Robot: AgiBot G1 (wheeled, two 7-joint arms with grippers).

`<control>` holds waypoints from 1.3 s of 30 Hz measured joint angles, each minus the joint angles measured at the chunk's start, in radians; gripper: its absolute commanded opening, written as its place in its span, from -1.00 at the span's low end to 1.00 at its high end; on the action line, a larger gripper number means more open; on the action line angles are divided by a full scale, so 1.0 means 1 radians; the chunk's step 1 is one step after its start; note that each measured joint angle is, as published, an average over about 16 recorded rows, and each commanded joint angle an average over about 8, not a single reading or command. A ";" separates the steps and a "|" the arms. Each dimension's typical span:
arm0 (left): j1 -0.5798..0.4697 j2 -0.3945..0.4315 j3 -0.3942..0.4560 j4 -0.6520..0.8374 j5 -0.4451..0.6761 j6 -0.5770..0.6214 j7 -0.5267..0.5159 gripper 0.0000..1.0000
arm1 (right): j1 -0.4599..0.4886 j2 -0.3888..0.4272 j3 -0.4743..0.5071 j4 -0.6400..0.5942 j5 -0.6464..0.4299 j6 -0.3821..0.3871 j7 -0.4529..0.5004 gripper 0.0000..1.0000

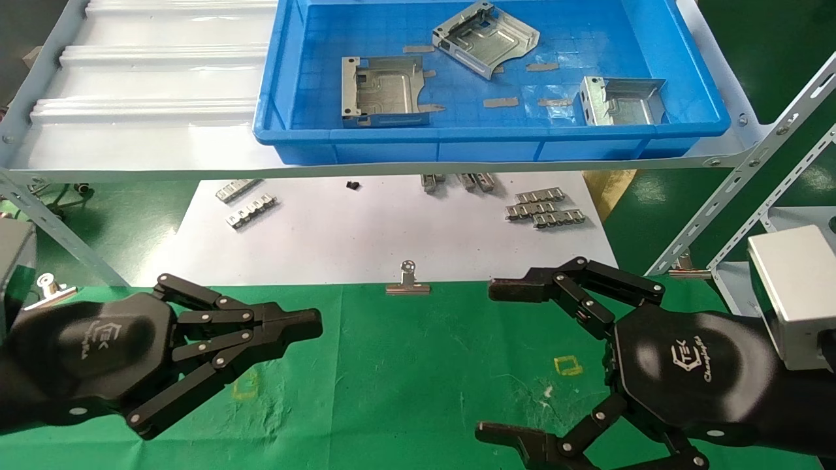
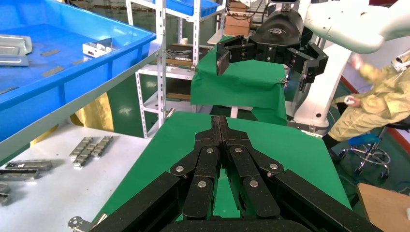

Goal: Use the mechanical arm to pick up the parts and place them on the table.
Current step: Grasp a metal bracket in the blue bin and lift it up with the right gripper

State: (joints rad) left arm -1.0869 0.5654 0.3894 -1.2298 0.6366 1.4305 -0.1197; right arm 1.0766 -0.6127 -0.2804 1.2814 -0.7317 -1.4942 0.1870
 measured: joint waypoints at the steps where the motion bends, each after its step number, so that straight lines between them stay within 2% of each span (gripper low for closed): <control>1: 0.000 0.000 0.000 0.000 0.000 0.000 0.000 -1.00 | 0.000 0.000 0.000 0.000 0.000 0.000 0.000 1.00; 14: 0.000 0.000 0.000 0.000 0.000 0.000 0.000 -1.00 | 0.002 -0.001 0.001 0.000 0.000 0.002 -0.001 1.00; 20: 0.000 0.000 0.000 0.000 0.000 0.000 0.000 -1.00 | 0.050 -0.027 0.001 -0.011 -0.015 0.022 -0.009 1.00; 27: 0.000 0.000 0.000 0.000 0.000 0.000 0.000 -1.00 | 0.234 -0.133 -0.034 -0.115 -0.121 0.097 -0.033 1.00; 34: 0.000 0.000 0.000 0.000 0.000 0.000 0.000 -1.00 | 0.483 -0.307 -0.108 -0.350 -0.301 0.214 -0.081 1.00; 35: 0.000 0.000 0.000 0.000 0.000 0.000 0.000 -0.91 | 0.514 -0.333 -0.120 -0.392 -0.327 0.233 -0.091 1.00; 39: 0.000 0.000 0.000 0.000 0.000 0.000 0.000 0.09 | 0.624 -0.436 -0.164 -0.570 -0.423 0.312 -0.133 1.00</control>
State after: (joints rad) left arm -1.0869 0.5654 0.3894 -1.2298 0.6366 1.4305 -0.1196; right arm 1.7004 -1.0491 -0.4439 0.7112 -1.1549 -1.1824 0.0538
